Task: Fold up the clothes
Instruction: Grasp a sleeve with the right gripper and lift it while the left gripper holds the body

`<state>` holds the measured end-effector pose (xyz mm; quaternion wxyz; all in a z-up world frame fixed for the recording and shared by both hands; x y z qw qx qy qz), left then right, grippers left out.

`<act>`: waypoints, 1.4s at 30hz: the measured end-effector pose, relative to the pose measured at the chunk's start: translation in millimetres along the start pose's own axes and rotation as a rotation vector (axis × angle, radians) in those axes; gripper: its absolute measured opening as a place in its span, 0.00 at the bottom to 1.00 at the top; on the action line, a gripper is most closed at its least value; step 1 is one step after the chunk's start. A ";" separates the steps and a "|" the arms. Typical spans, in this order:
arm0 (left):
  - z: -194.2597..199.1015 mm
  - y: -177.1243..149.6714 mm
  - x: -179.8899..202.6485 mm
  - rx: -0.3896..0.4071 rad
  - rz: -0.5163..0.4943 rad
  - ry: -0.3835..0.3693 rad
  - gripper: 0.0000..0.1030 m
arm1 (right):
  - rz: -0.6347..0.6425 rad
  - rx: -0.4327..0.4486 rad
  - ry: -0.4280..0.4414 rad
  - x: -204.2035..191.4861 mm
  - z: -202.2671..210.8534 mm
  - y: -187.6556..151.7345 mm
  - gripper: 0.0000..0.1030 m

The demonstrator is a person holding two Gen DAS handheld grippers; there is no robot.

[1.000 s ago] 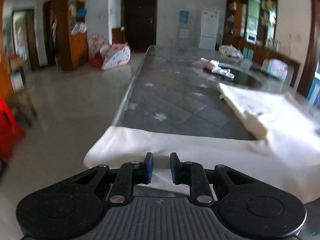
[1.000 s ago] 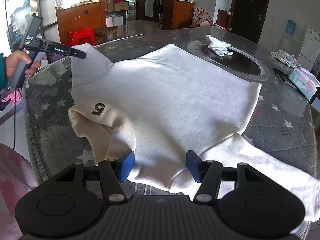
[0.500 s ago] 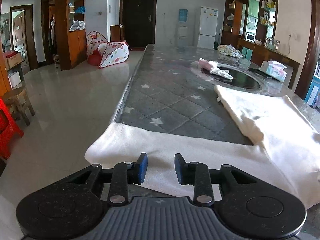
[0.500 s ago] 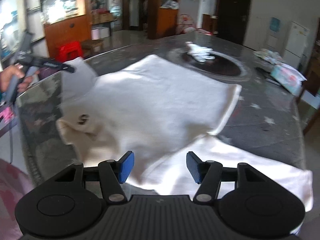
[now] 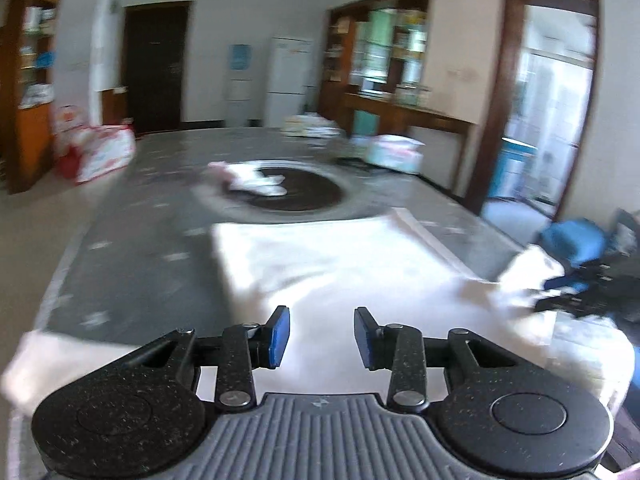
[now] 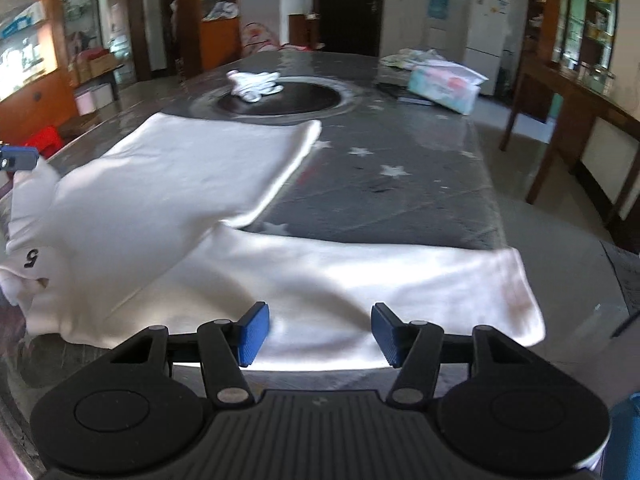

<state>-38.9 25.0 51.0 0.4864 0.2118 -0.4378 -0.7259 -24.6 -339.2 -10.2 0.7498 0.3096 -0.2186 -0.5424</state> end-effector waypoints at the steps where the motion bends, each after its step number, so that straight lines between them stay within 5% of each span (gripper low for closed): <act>1: -5.3 1.6 12.2 -0.004 -0.013 -0.032 0.38 | -0.007 0.002 -0.009 3.4 1.7 -1.3 0.56; 8: -39.8 -11.0 86.0 -0.074 -0.115 -0.196 0.38 | -0.107 0.010 -0.111 41.9 7.4 -8.9 0.55; 14: -47.0 -26.8 113.0 -0.116 -0.184 -0.229 0.38 | -0.253 0.019 -0.216 87.3 10.5 -15.3 0.50; 20: -45.7 -27.1 121.5 -0.121 -0.202 -0.234 0.40 | -0.465 0.041 -0.158 125.9 6.1 -24.8 0.47; 25: -47.1 -24.6 128.3 -0.117 -0.221 -0.241 0.43 | -0.579 0.073 -0.069 141.3 3.6 -30.2 0.31; 30: -51.8 -27.5 138.3 -0.130 -0.245 -0.256 0.43 | -0.609 0.127 -0.085 147.5 9.2 -31.4 0.07; 42: -65.5 -34.2 171.6 -0.151 -0.312 -0.350 0.45 | -0.531 0.261 -0.055 130.4 45.5 14.8 0.05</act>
Point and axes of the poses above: each gripper's, at about its wrist camera, not at the fingertips, and z roughly against the way its jaws point, x to its right, y to its top, the point moved 4 cm from there along -z, roughly the way its jaws point, and after that the axes turned 1 degree about -z, right-handed, at the moved point
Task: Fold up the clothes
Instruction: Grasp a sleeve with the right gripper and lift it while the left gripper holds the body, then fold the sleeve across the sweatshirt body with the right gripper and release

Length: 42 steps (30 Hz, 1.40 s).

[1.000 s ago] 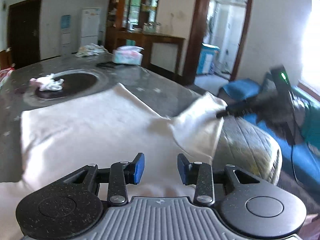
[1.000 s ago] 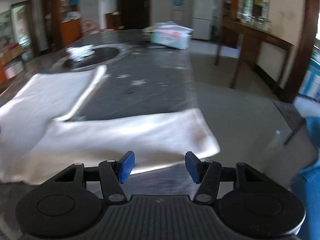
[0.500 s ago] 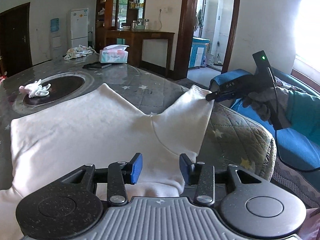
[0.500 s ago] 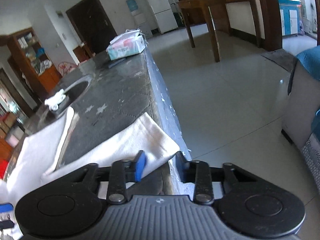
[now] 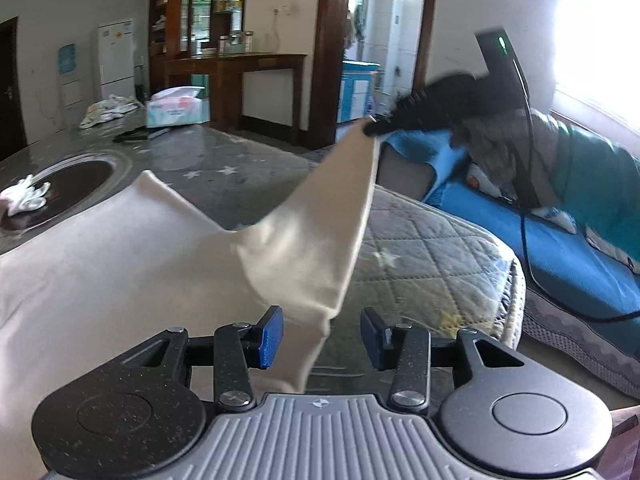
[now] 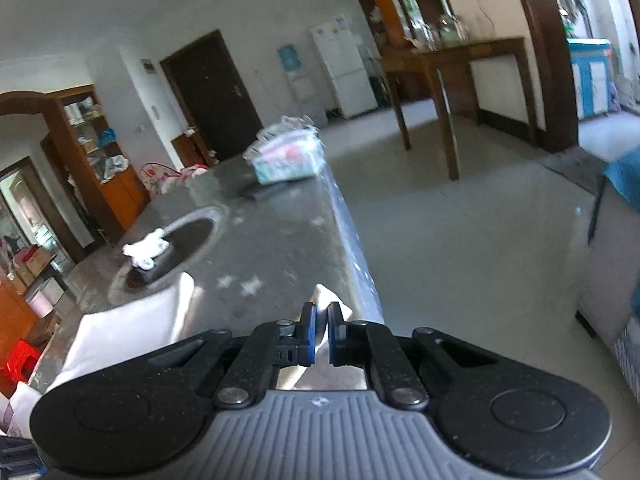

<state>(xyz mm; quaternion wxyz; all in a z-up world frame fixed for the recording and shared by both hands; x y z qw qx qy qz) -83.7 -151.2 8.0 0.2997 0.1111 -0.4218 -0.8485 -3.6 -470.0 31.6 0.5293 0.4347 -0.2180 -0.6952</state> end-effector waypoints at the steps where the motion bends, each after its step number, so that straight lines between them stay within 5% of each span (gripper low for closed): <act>1: -2.3 -0.3 1.4 -0.002 -0.002 -0.008 0.45 | 0.008 0.006 0.006 -4.7 1.4 3.9 0.05; 12: 6.2 0.0 -3.5 0.039 0.047 -0.059 0.50 | 0.145 0.072 0.103 -80.8 23.5 41.7 0.05; 20: 72.7 -15.3 -56.6 0.154 0.181 0.084 0.54 | 0.323 0.068 0.208 -169.3 23.5 47.6 0.05; 33: 135.0 -76.6 -109.3 0.215 0.374 0.242 0.56 | 0.574 -0.121 0.421 -311.4 -15.3 -42.8 0.05; 42: 139.7 -87.7 -115.1 0.223 0.415 0.260 0.57 | 0.657 -0.287 0.485 -346.6 -32.8 -107.9 0.09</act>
Point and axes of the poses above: each gripper's, at about its wrist camera, not at the fingertips, and z roughly against the way its jaws point, x to its right, y to its top, the point moved 4 cm from there along -z, roughly the way its jaws point, and after that the axes turned 1 degree about -z, right-handed, at the moved point
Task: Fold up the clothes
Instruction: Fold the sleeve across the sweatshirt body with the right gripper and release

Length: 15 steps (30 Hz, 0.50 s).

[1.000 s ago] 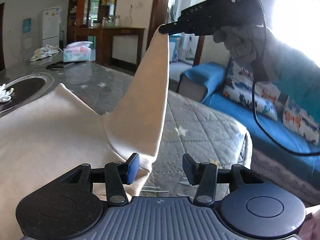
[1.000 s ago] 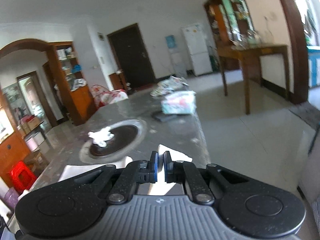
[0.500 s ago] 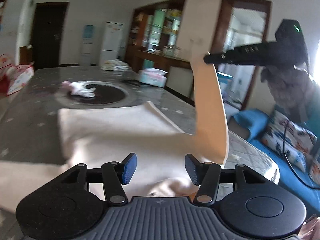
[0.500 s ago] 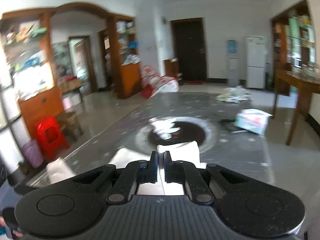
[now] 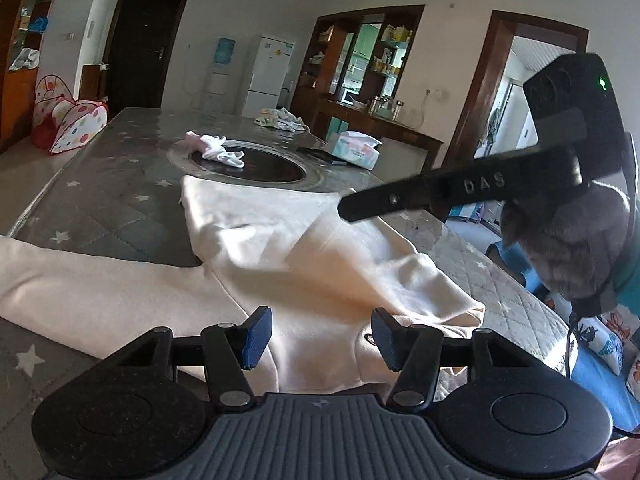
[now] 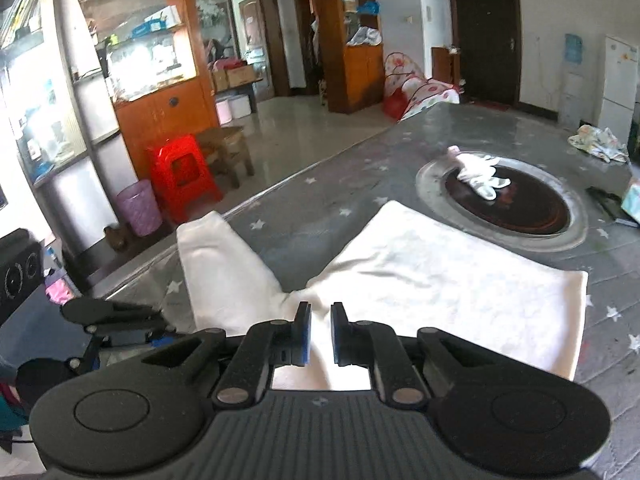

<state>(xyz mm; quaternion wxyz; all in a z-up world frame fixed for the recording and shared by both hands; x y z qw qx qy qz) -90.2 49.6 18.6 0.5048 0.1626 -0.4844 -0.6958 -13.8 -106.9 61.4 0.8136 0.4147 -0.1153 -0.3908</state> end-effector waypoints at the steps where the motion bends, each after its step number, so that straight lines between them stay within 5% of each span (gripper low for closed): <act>1: -0.8 1.2 -0.1 0.001 -0.001 0.001 0.57 | 0.002 0.004 -0.006 1.7 3.4 -0.1 0.12; 15: -40.2 16.7 6.6 -0.029 -0.026 0.008 0.55 | -0.057 -0.101 -0.195 82.1 64.1 -67.8 0.12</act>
Point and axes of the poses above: each gripper's, at about its wrist camera, not at the fingertips, and z roughly against the way its jaws point, x to its right, y to its top, the point moved 4 cm from there along -z, roughly the way its jaws point, and after that the axes turned 1 degree about -z, right-handed, at the moved point
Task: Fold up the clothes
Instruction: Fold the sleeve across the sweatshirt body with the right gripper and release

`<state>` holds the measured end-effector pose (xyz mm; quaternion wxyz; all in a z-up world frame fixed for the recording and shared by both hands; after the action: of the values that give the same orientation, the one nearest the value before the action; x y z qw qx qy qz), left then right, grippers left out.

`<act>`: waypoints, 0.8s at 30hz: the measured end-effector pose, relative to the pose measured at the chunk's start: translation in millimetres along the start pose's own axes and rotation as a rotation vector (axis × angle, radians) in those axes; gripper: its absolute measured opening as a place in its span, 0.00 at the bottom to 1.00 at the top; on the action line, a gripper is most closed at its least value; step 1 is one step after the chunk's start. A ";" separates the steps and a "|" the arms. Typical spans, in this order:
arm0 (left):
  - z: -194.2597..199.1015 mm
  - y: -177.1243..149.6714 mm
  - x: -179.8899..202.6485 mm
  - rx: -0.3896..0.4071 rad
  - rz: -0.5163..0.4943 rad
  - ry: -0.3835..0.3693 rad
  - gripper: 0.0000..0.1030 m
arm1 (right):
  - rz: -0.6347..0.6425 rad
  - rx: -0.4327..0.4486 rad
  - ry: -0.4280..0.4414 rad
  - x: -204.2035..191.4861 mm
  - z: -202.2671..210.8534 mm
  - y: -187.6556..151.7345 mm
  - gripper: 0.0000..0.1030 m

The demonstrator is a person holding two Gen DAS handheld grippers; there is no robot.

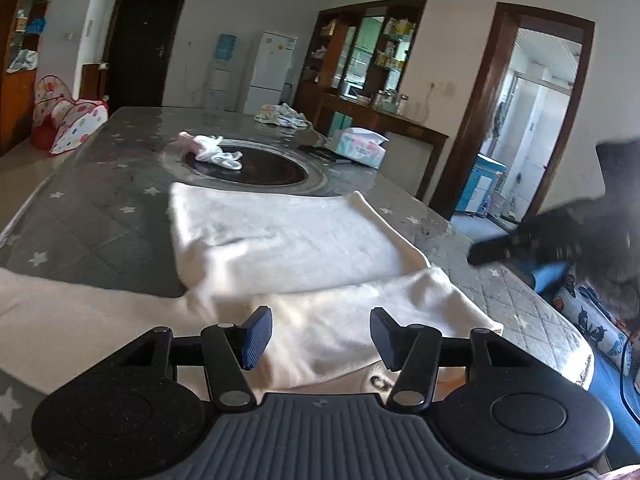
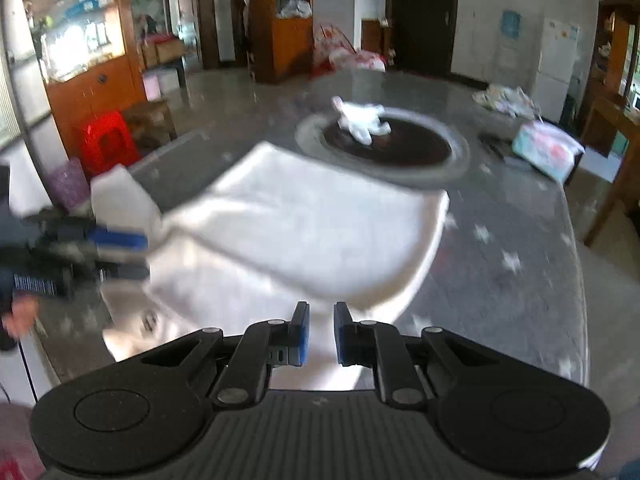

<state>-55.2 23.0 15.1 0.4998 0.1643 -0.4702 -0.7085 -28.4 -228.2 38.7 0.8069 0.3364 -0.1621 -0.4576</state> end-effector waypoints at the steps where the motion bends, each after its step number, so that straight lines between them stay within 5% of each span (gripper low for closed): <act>1: -3.1 0.8 1.4 -0.004 -0.005 -0.002 0.55 | -0.005 -0.009 -0.014 7.1 2.6 -5.6 0.12; 16: -35.3 -1.0 1.0 -0.096 -0.009 0.028 0.55 | -0.030 0.053 -0.015 20.1 -31.9 -12.6 0.12; 24: -31.0 4.9 3.5 -0.077 -0.019 0.025 0.55 | -0.085 0.051 -0.038 37.4 -29.0 -16.7 0.12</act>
<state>-32.3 4.1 4.4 0.5049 0.1581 -0.4347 -0.7288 -2.7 -254.4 4.5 0.7748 0.3544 -0.1747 -0.4935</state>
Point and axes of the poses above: each gripper's, at about its wrist camera, not at the fingertips, and z roughly against the way its jaws point, x to its right, y to its top, the point moved 4 cm from there along -z, roughly the way its jaws point, and after that the axes turned 1 degree about -z, right-handed, at the moved point
